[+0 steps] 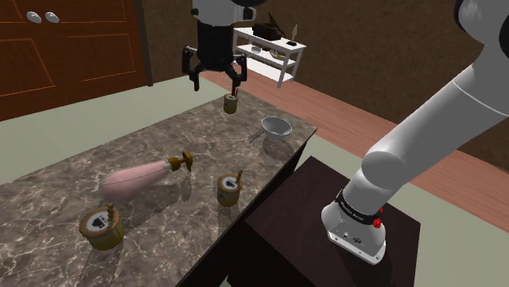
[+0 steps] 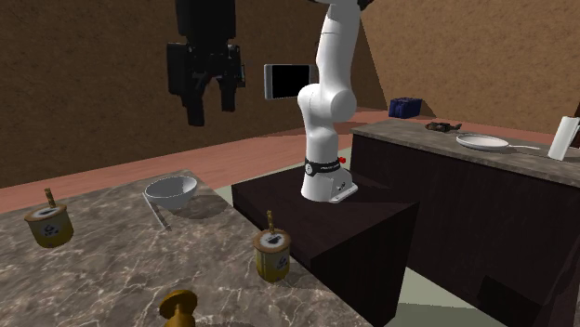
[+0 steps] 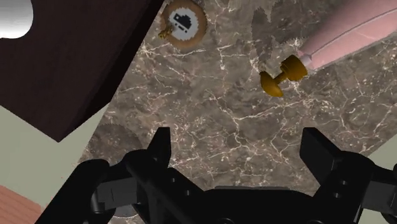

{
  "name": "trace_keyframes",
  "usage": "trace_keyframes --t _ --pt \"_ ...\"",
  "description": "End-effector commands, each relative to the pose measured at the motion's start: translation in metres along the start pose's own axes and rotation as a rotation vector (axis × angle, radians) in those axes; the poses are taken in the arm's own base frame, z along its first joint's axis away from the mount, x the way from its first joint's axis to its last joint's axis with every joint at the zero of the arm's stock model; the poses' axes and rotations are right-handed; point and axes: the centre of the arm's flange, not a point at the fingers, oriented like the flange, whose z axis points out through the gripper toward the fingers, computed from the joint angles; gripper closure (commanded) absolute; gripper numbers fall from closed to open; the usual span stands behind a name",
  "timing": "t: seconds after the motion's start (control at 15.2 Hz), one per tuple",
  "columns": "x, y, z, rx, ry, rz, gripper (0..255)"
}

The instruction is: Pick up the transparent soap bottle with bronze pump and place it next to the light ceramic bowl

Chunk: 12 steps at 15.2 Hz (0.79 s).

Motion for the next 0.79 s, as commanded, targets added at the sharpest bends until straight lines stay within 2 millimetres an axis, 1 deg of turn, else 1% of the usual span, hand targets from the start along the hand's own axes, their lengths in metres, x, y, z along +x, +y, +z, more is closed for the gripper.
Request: trace_keyframes --t 0.0,0.73 --pt "-0.003 -0.007 0.025 0.007 -0.016 0.092 0" --pt "-0.023 -0.058 0.155 0.036 -0.105 0.561 0"
